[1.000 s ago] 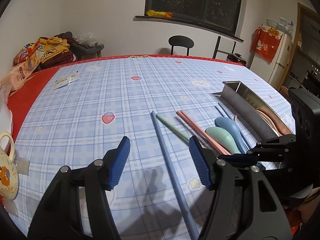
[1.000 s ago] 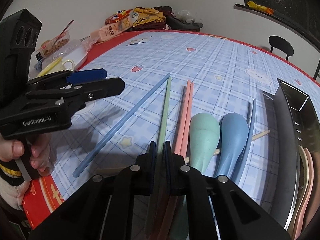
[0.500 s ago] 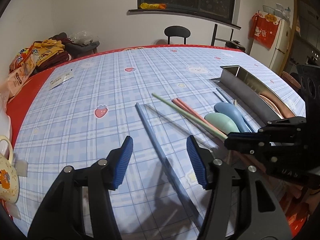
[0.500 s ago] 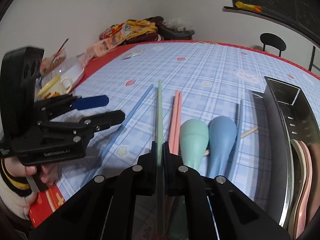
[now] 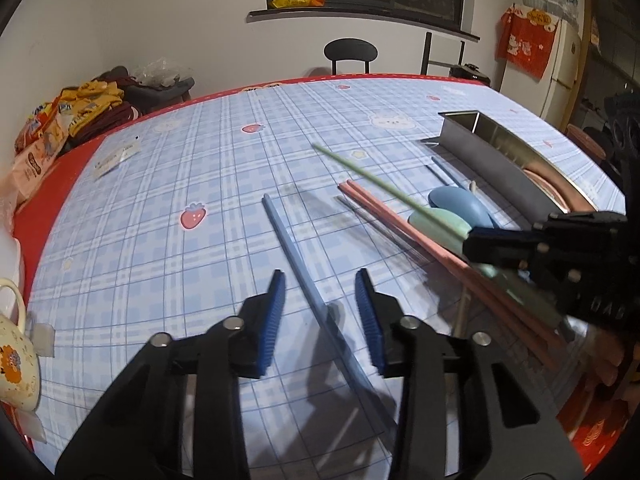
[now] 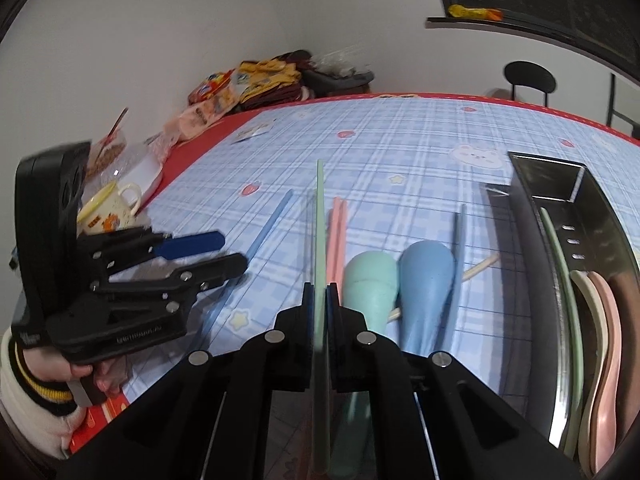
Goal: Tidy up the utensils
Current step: 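Close the left gripper on the blue chopstick while the right grips a green chopstick, then lift the blue chopstick with the left gripper while the right carries the green chopstick to the caddy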
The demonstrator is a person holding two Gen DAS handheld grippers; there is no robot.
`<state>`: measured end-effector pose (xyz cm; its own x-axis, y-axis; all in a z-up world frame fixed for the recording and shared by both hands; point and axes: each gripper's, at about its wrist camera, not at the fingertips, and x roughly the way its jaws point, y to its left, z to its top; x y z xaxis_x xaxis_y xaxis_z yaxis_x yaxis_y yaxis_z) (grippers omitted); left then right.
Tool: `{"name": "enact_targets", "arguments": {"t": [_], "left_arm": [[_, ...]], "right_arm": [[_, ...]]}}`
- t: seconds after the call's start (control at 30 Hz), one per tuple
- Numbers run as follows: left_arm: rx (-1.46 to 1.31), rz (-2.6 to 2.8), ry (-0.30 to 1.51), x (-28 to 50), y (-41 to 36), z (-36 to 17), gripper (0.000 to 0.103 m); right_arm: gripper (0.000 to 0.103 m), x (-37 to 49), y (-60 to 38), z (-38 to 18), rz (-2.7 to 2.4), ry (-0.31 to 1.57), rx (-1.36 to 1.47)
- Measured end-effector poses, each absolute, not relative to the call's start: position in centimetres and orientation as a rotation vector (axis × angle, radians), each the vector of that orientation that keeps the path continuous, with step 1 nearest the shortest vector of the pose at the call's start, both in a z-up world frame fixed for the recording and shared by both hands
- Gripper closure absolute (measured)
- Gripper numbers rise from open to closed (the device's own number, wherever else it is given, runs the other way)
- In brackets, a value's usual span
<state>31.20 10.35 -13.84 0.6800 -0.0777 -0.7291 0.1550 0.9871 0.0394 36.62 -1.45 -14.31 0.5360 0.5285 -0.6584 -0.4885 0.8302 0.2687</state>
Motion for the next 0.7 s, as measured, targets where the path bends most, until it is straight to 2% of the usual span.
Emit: {"name": "enact_targets", "arguments": {"t": [0.3, 0.43, 0.47, 0.6, 0.7], "left_arm": [[0.228, -0.095, 0.847, 31.4, 8.4, -14.7, 0.069], [0.184, -0.107, 0.87, 31.6, 9.2, -14.7, 0.068], [0.161, -0.128, 0.885, 31.8, 9.5, -14.8, 0.07], [0.177, -0.199, 0.893, 31.4, 8.8, -15.0, 0.089], [0.209, -0.211, 0.882, 31.1, 8.2, -15.1, 0.092]], "right_arm": [[0.096, 36.4, -1.6, -14.2, 0.6, 0.787, 0.056], [0.096, 36.5, -1.9, -14.3, 0.602, 0.791, 0.069], [0.096, 36.5, -1.9, -14.3, 0.602, 0.792, 0.07], [0.096, 36.4, -1.8, -14.3, 0.602, 0.79, 0.064], [0.096, 36.4, -1.8, -14.3, 0.602, 0.79, 0.063]]}}
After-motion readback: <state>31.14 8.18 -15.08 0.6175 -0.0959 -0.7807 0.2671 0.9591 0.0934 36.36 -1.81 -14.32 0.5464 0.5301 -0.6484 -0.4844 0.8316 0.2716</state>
